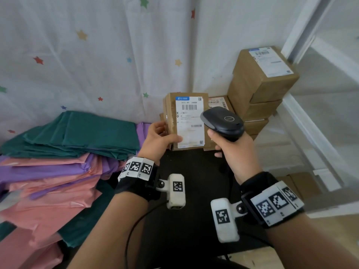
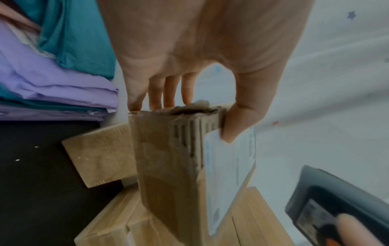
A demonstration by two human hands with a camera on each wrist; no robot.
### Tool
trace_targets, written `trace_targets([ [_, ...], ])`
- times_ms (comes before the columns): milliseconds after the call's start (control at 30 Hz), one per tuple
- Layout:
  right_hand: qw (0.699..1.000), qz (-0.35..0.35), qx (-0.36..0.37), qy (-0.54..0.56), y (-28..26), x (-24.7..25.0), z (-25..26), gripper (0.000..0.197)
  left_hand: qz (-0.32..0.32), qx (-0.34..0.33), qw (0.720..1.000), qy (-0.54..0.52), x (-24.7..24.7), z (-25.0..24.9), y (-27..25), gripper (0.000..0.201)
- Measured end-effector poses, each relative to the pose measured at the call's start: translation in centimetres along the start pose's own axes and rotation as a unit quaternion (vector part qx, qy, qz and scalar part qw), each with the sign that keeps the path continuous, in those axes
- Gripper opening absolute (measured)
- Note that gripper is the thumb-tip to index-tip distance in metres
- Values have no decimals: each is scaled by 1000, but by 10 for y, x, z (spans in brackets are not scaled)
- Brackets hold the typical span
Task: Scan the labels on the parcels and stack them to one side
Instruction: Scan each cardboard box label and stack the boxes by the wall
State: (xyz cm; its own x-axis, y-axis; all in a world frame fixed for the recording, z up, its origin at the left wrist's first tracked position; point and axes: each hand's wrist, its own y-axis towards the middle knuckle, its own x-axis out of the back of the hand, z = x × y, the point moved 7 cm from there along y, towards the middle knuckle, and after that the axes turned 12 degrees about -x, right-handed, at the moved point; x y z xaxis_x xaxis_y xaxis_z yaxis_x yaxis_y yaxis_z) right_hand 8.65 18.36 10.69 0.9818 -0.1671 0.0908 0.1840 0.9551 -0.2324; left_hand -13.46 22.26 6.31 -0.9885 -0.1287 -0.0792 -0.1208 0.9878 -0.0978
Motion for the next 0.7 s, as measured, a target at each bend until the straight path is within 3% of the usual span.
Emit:
trace_targets([
  [300, 998, 35, -54, -15, -10, -20, -9, 20, -51, -25, 998, 3, 21, 15, 3, 76],
  [700, 995, 27, -95, -27, -9, -20, -13, 19, -44, -31, 998, 24, 25, 17, 5, 77],
])
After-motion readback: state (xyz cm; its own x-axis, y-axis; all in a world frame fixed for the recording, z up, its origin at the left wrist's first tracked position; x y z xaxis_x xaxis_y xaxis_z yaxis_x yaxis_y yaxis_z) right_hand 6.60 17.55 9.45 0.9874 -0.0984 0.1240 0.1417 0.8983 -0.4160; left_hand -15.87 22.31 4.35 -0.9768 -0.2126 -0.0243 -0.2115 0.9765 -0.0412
